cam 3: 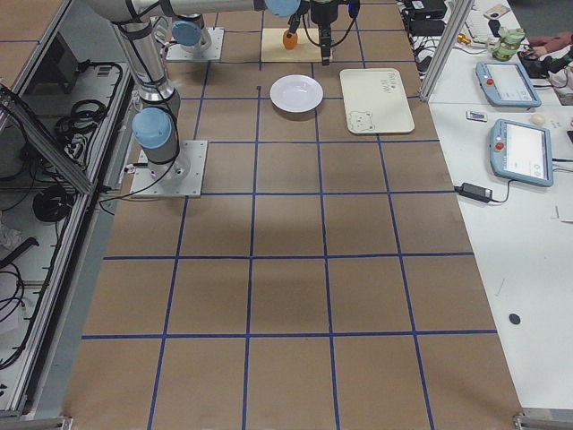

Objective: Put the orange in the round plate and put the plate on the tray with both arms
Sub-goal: 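Close the left gripper on the orange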

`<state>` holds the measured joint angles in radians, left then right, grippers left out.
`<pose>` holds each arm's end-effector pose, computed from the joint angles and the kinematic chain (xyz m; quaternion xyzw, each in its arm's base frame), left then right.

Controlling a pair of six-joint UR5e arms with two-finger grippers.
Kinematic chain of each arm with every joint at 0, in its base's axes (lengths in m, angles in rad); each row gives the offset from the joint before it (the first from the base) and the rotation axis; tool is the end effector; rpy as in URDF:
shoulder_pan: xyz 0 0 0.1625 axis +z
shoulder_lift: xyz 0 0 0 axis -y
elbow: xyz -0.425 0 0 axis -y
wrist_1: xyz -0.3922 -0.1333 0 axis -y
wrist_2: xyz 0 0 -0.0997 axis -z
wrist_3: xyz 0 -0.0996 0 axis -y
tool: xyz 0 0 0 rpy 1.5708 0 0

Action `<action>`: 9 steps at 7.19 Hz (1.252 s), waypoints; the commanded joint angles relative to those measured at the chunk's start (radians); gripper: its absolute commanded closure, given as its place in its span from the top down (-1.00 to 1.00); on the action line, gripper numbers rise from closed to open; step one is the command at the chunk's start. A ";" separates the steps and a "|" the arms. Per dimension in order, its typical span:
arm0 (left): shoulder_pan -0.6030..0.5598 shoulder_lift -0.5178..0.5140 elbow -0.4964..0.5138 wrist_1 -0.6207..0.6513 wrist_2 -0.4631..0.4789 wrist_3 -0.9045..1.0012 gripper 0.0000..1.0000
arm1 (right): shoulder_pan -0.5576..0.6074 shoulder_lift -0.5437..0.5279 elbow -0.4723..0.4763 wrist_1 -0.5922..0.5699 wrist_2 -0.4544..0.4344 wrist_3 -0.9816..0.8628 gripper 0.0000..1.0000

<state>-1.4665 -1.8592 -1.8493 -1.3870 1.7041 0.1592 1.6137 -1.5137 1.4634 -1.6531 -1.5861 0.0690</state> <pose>-0.0666 -0.5170 0.2305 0.0396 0.9788 0.1969 0.0399 0.1543 -0.5218 0.5210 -0.0135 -0.9977 0.0666 0.0039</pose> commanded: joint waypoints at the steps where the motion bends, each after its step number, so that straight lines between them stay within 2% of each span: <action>1: 0.002 -0.052 -0.005 0.049 0.002 0.008 1.00 | 0.002 0.000 0.000 0.000 0.002 0.000 1.00; 3: 0.003 -0.061 -0.025 0.055 0.009 0.068 0.97 | 0.005 0.000 0.000 0.000 0.005 0.000 1.00; 6: 0.003 -0.057 -0.012 0.059 0.011 0.074 -0.97 | 0.000 0.000 0.000 0.003 0.003 0.000 1.00; 8: 0.002 -0.043 0.045 0.051 -0.004 0.015 -1.00 | 0.002 0.000 0.000 0.003 0.005 0.000 1.00; 9: -0.033 -0.046 0.070 0.036 -0.041 -0.053 -1.00 | 0.002 0.000 0.000 0.004 0.005 0.000 1.00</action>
<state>-1.4733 -1.9057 -1.8119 -1.3377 1.6944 0.1715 1.6148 -1.5141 1.4634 -1.6502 -1.5817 0.0690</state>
